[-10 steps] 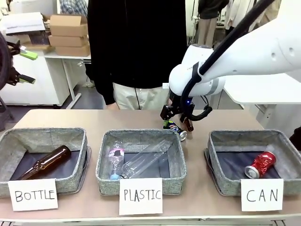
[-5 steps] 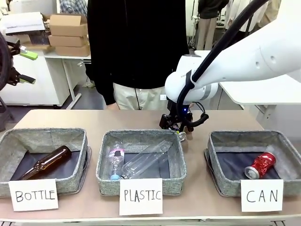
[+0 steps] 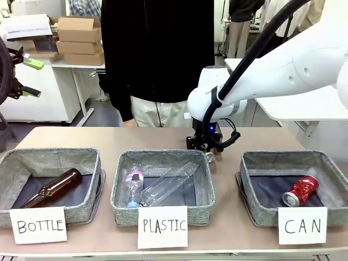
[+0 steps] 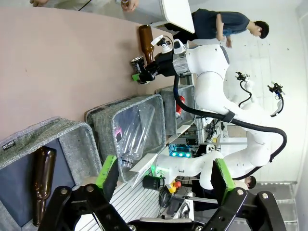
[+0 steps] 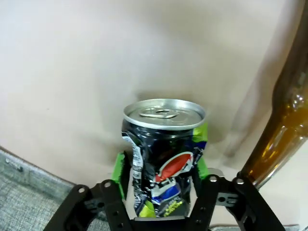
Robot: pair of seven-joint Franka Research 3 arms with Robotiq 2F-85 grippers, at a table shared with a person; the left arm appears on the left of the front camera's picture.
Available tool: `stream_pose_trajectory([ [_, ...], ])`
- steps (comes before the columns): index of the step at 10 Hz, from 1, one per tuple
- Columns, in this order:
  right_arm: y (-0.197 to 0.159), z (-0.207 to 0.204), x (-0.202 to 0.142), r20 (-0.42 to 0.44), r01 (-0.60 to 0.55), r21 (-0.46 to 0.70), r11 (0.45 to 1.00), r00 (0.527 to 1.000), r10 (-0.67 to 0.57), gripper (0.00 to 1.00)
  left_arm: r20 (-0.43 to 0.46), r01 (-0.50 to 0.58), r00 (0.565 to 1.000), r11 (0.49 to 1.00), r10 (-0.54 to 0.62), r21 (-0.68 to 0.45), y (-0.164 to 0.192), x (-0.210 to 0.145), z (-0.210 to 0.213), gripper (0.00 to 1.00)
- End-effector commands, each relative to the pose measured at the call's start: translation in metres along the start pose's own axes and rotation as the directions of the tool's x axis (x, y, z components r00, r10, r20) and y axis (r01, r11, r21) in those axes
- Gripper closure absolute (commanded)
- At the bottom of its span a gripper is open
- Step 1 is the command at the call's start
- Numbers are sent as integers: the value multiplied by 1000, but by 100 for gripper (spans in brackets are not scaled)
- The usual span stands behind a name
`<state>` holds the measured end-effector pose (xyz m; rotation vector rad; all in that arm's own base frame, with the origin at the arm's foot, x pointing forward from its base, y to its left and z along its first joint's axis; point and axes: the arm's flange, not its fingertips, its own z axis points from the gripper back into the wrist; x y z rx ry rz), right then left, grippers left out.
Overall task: Sort the can waste into the basket.
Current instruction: Pick up the can waste from the table and place it in the right Fabric basket.
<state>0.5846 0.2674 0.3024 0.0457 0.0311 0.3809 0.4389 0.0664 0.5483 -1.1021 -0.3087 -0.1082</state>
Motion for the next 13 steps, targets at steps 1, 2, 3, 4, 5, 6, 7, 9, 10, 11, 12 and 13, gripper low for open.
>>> stream_pose_trajectory([
  [1, 4, -2, 6, -13, 27, -34, 999, 1000, -27, 100, -11, -10, 1000, 1000, 10, 7, -3, -2, 1, 0],
  [2, 2, 0, 5, -8, 35, -40, 999, 999, -35, 100, -11, -10, 1000, 1000, 10, 7, -3, -2, 1, 0],
  [3, 0, 1, 4, -6, 39, -36, 999, 999, -40, 97, -11, -10, 1000, 1000, 10, 7, -3, -2, 1, 0],
  [4, 0, 0, 4, -7, 40, -37, 998, 999, -40, 100, -11, -10, 1000, 1000, 10, 7, -3, -2, 1, 0],
  [5, 0, 0, 4, -8, 40, -39, 998, 999, -40, 100, -11, -10, 1000, 1000, 10, 7, -3, -2, 1, 0],
  [6, -1, 2, 4, -3, 41, -36, 999, 999, -41, 100, -11, -10, 1000, 1000, 10, 7, -3, -2, 1, 0],
  [7, -3, 7, 2, 6, 47, -31, 998, 999, -47, 100, -11, -10, 1000, 1000, 10, 7, -3, -2, 1, 0],
  [9, -8, 29, -5, 50, 54, -14, 998, 997, -53, 100, -11, -10, 1000, 1000, 10, 7, -3, -2, 1, 0],
  [10, -8, 48, -13, 74, 47, -8, 999, 996, -47, 100, -11, -10, 1000, 1000, 10, 7, -3, -2, 1, 0],
  [11, -12, 84, -33, 100, 31, -3, 1000, 995, -31, 100, -11, -10, 1000, 1000, 10, 7, -3, -2, 1, 0],
  [12, -20, 124, -63, 81, -4, 38, 999, 997, 1, 100, -11, -10, 1000, 1000, 10, 7, -3, -2, 1, 0],
  [13, -32, 160, -107, 46, -76, 102, 992, 996, 72, 100, -11, -10, 1000, 1000, 10, 7, -3, -2, 1, 0],
])
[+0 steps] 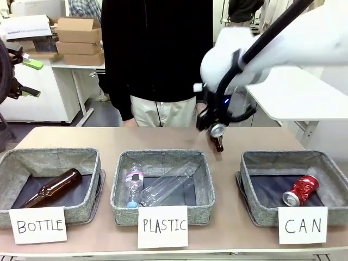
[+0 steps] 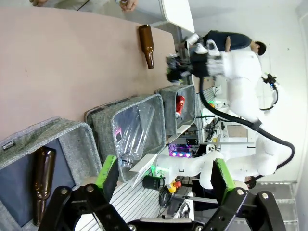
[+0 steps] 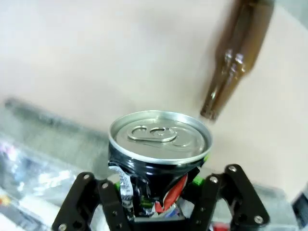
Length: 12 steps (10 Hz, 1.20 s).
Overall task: Sort the can waste into the basket.
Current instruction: Pick up the can waste from the table and place it in the right Fabric basket.
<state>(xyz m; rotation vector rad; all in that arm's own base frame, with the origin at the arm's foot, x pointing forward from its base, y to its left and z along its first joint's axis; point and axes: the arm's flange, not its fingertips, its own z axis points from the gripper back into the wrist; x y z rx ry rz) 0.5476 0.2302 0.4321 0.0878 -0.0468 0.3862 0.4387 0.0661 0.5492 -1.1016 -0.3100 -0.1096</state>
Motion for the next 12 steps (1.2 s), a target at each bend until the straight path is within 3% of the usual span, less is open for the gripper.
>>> stream_pose_trajectory([
  [1, -28, 63, -99, -100, -53, 85, 995, 993, 61, 100, -11, -12, 1000, 1000, 12, 7, -3, -2, 1, 0],
  [3, -60, 73, -190, -118, -10, 70, 998, 993, 18, 100, -11, -12, 1000, 1000, 12, 7, -3, -2, 1, 0],
  [5, -107, 50, -245, -95, 196, 133, 972, 978, -184, 100, -11, -12, 1000, 1000, 12, 7, -3, -2, 1, 0],
  [7, -138, 20, -258, -126, 306, 177, 936, 950, -287, 100, -11, -12, 1000, 1000, 12, 7, -3, -2, 1, 0],
  [9, -152, 0, -251, -123, 329, 225, 917, 943, -308, 100, -11, -12, 1000, 1000, 12, 7, -3, -2, 1, 0],
  [12, -156, 1, -247, -106, 330, 232, 915, 944, -313, 100, -11, -12, 1000, 1000, 12, 7, -3, -2, 1, 0],
])
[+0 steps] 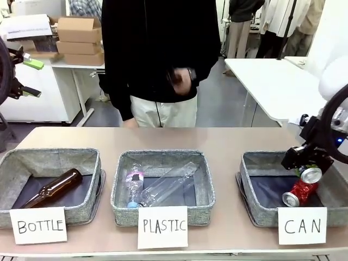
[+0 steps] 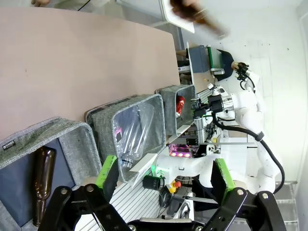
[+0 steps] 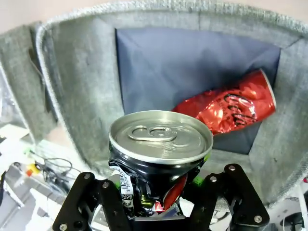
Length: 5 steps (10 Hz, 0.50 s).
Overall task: Sort the can waste into the basket.
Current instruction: Pick up the can waste from the table and place it in the right Fabric basket.
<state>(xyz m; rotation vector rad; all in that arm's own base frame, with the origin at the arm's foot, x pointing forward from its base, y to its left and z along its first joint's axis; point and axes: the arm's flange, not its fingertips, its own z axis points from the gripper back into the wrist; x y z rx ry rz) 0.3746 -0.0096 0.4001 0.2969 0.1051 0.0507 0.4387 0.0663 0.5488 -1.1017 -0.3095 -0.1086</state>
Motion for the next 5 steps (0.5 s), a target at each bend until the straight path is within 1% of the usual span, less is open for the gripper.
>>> stream_pose_trajectory([
  [1, 4, 4, 6, 13, -12, 34, 999, 1000, 12, 100, -11, -11, 1000, 1000, 11, 7, -3, -2, 1, 0],
  [2, 7, 4, 7, 24, -27, 42, 999, 999, 26, 47, -11, -11, 1000, 1000, 11, 7, -3, -2, 1, 0],
  [3, 9, 5, 8, 18, -15, 29, 999, 1000, 14, 42, -11, -11, 1000, 1000, 11, 7, -3, -2, 1, 0],
  [4, 11, 8, 8, 32, -11, 24, 1000, 999, 11, 0, -11, -11, 1000, 1000, 11, 7, -3, -2, 1, 0],
  [5, 12, 11, 8, 57, -18, 26, 1000, 998, 16, 0, -11, -11, 1000, 1000, 11, 7, -3, -2, 1, 0],
])
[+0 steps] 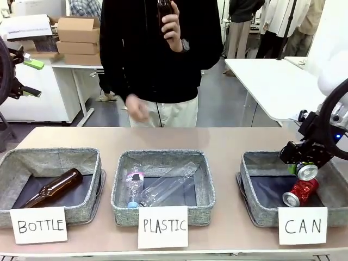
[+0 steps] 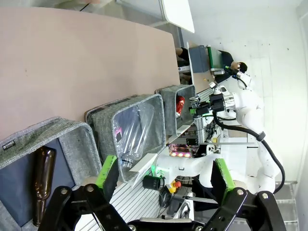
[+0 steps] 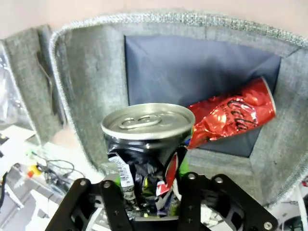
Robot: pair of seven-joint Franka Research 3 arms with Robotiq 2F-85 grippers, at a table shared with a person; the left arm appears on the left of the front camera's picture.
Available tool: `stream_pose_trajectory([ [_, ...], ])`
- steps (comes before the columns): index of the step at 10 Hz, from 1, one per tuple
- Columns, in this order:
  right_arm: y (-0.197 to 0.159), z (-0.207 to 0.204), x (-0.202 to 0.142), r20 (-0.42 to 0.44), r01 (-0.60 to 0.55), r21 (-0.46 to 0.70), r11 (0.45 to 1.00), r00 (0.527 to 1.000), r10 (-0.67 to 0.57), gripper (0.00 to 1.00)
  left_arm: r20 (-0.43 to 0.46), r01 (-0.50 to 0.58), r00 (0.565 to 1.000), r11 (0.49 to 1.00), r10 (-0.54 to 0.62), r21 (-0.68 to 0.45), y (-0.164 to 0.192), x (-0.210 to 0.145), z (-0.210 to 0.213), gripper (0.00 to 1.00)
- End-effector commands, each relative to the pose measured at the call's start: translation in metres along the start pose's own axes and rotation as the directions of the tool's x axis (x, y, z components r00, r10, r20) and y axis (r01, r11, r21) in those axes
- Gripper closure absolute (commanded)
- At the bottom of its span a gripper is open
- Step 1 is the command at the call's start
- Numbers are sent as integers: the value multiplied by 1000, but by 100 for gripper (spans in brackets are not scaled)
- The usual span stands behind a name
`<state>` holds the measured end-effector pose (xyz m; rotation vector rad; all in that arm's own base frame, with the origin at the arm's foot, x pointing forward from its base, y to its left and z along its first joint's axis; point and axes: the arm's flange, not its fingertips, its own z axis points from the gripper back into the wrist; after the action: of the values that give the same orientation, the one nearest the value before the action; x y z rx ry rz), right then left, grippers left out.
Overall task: Sort the can waste into the basket.
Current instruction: Pick up the can waste from the table and place it in the right Fabric basket.
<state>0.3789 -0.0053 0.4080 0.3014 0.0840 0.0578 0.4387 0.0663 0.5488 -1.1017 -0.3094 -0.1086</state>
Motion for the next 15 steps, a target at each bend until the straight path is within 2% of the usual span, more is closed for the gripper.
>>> stream_pose_trajectory([
  [1, 5, 5, 5, 43, -3, 22, 1000, 999, 2, 0, -11, -11, 1000, 1000, 11, 7, -3, -2, 1, 0],
  [2, 5, 4, 5, 54, 0, 23, 1000, 999, -2, 19, -11, -11, 1000, 1000, 11, 7, -3, -2, 1, 0],
  [4, 6, 4, 6, 71, 2, 29, 1000, 997, -4, 0, -11, -11, 1000, 1000, 11, 7, -3, -2, 1, 0],
  [9, 6, 4, 9, 80, -1, 43, 999, 997, -2, 0, -11, -11, 1000, 1000, 11, 7, -3, -2, 1, 0],
  [10, 7, 6, 10, 87, -4, 62, 998, 996, -2, 0, -11, -11, 1000, 1000, 11, 7, -3, -2, 1, 0],
  [11, 13, 14, 7, 120, -11, 138, 990, 993, -6, 0, -11, -11, 1000, 1000, 11, 7, -3, -2, 1, 0],
  [12, 27, 44, -7, 309, -185, 487, 854, 950, 29, 0, -11, -11, 1000, 1000, 11, 7, -3, -2, 1, 0],
  [13, 38, 79, -22, 444, -320, 758, 568, 892, -90, 0, -11, -11, 1000, 1000, 11, 7, -3, -2, 1, 0],
  [14, 41, 102, -33, 447, -399, 879, 261, 880, -161, 0, -11, -11, 1000, 1000, 11, 7, -3, -2, 1, 0],
  [15, 41, 111, -37, 432, -433, 901, -25, 901, -37, 0, -11, -11, 1000, 1000, 11, 7, -3, -2, 1, 0],
])
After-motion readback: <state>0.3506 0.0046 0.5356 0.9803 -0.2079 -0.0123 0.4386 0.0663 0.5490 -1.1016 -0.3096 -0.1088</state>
